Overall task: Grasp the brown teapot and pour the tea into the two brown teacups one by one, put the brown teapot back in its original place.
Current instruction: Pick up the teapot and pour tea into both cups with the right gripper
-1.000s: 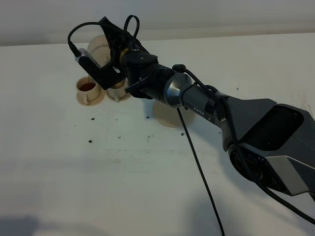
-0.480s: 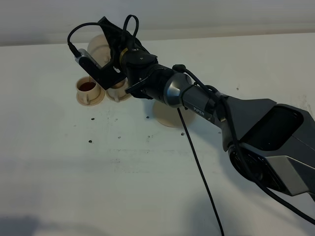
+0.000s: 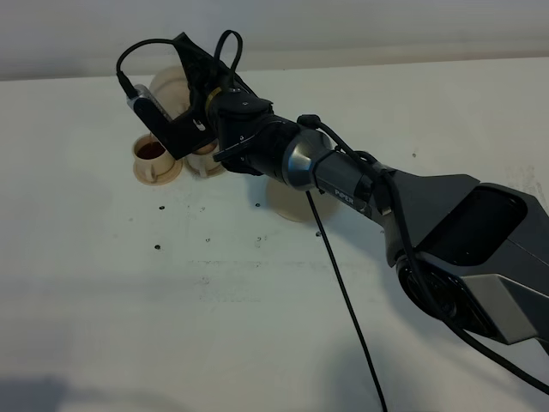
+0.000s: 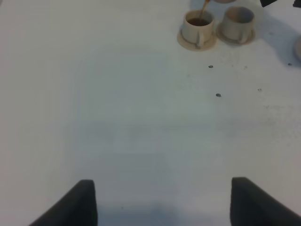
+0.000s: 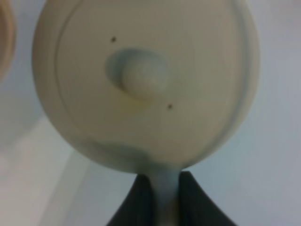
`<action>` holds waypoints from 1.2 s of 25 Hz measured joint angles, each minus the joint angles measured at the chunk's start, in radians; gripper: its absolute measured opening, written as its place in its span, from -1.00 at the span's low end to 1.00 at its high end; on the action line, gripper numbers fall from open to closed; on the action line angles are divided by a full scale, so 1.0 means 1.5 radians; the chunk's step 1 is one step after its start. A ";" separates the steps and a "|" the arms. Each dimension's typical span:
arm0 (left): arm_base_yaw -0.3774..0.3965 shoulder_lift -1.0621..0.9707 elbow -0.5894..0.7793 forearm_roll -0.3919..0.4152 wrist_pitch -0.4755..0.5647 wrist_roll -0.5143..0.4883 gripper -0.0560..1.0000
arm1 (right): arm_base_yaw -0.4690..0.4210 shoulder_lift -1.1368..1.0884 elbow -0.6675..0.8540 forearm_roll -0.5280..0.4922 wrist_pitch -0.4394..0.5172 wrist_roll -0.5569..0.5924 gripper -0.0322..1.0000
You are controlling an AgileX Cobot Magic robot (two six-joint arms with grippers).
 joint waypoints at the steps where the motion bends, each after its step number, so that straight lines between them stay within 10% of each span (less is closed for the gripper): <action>1: 0.000 0.000 0.000 0.000 0.000 0.000 0.22 | 0.000 0.000 0.000 0.009 0.004 0.000 -0.70; 30: 0.000 0.000 0.000 0.000 0.000 0.000 0.22 | 0.049 -0.040 0.000 0.098 0.142 0.055 -0.70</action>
